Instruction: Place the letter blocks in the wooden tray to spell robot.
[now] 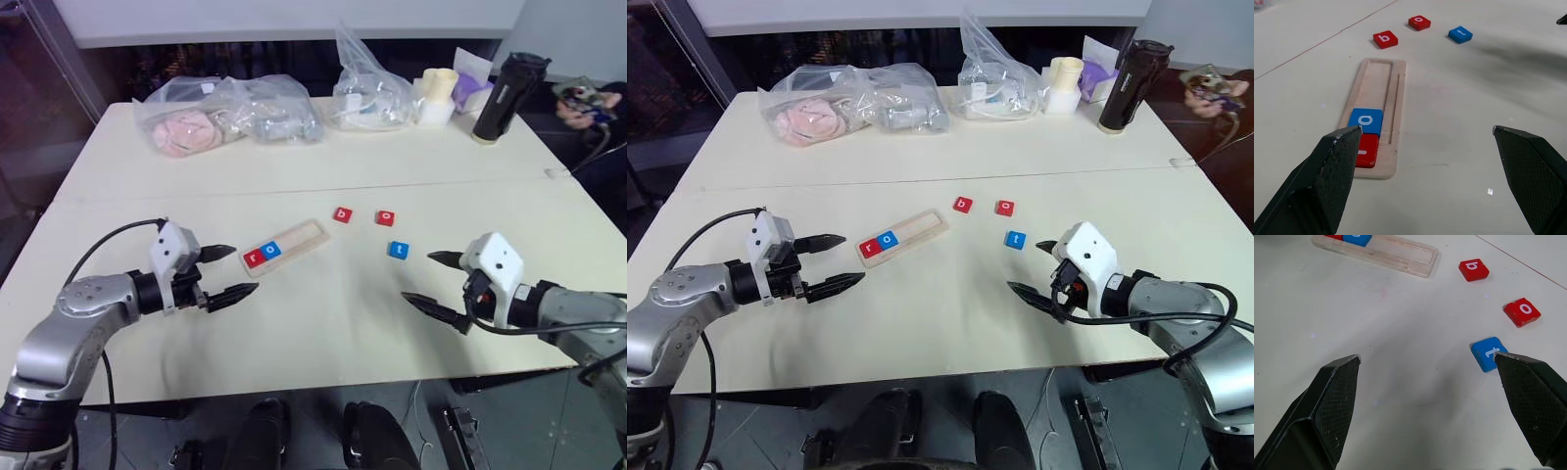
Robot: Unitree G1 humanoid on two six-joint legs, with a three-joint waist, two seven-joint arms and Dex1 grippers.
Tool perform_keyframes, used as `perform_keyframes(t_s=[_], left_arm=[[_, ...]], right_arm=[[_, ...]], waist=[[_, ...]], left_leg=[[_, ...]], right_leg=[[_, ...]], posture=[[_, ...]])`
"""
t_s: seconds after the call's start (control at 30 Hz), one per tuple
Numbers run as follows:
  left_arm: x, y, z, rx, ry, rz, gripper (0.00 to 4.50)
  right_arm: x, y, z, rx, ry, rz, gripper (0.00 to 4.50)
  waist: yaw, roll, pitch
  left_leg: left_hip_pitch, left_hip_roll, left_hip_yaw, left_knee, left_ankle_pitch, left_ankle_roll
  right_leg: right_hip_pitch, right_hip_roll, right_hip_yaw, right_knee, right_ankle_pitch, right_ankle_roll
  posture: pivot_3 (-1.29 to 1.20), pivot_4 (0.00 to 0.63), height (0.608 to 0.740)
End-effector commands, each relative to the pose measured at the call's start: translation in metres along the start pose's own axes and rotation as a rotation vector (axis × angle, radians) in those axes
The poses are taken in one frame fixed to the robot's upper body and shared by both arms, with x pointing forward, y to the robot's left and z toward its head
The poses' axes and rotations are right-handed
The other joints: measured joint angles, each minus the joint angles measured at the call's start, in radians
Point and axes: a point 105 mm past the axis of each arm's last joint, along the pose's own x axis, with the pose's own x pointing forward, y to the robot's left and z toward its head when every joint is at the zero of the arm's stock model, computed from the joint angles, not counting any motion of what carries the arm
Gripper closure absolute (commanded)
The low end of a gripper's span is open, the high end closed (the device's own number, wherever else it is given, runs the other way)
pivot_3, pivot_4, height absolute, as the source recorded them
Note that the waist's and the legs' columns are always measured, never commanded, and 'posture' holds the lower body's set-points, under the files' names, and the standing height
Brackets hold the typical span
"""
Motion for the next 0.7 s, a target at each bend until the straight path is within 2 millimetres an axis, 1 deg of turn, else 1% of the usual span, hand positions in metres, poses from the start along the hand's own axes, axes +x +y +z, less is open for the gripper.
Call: perform_keyframes(t_s=[0.03, 0.23, 0.37, 0.5, 0.6, 0.7], left_arm=[[0.0, 0.005, 0.008, 0.035, -0.009, 0.012, 0.0], [0.007, 0.014, 0.006, 0.043, -0.012, 0.043, 0.0], [0.011, 0.025, 0.001, 0.06, -0.004, 0.078, 0.0], [0.024, 0.035, -0.005, 0.098, 0.011, 0.079, 0.0], [0.039, 0.044, -0.015, 0.11, 0.024, 0.076, 0.0], [0.048, 0.046, -0.024, 0.091, 0.027, 0.047, 0.0]], right_arm=[[0.0, 0.001, 0.009, -0.038, -0.032, -0.005, 0.02], [0.004, 0.003, 0.012, -0.036, -0.047, -0.01, 0.02], [0.005, 0.005, 0.011, -0.035, -0.048, -0.011, 0.02], [0.006, 0.005, 0.011, -0.034, -0.051, -0.021, 0.02], [0.007, 0.006, 0.012, -0.032, -0.059, -0.031, 0.02], [0.009, 0.008, 0.013, -0.026, -0.067, -0.037, 0.02]], waist=[[0.001, 0.0, 0.0], [0.001, 0.0, 0.0], [0.001, 0.0, 0.0], [0.002, 0.0, 0.0], [0.003, 0.0, 0.0], [0.001, -0.001, 0.0]], left_leg=[[0.0, 0.0, 0.0, 0.0, 0.0, 0.0], [0.0, 0.0, 0.0, 0.0, 0.0, 0.0], [0.0, 0.0, 0.0, 0.0, 0.0, 0.0], [0.0, 0.0, 0.0, 0.0, 0.0, 0.0], [0.0, 0.0, 0.0, 0.001, 0.0, 0.0], [-0.001, -0.001, 0.0, 0.001, 0.0, 0.0]], right_leg=[[0.0, 0.0, 0.0, 0.0, 0.0, 0.0], [0.0, 0.0, 0.0, 0.0, 0.0, 0.0], [0.0, 0.0, 0.0, 0.0, 0.0, 0.0], [0.0, 0.0, 0.0, 0.0, 0.0, 0.0], [0.0, 0.0, 0.0, 0.0, 0.0, 0.0], [0.0, 0.0, 0.0, 0.0, 0.0, 0.001]], posture=[[0.0, 0.15, 0.74], [0.0, 0.15, 0.74], [0.0, 0.15, 0.74], [0.0, 0.15, 0.74], [0.0, 0.15, 0.74], [0.0, 0.15, 0.74]])
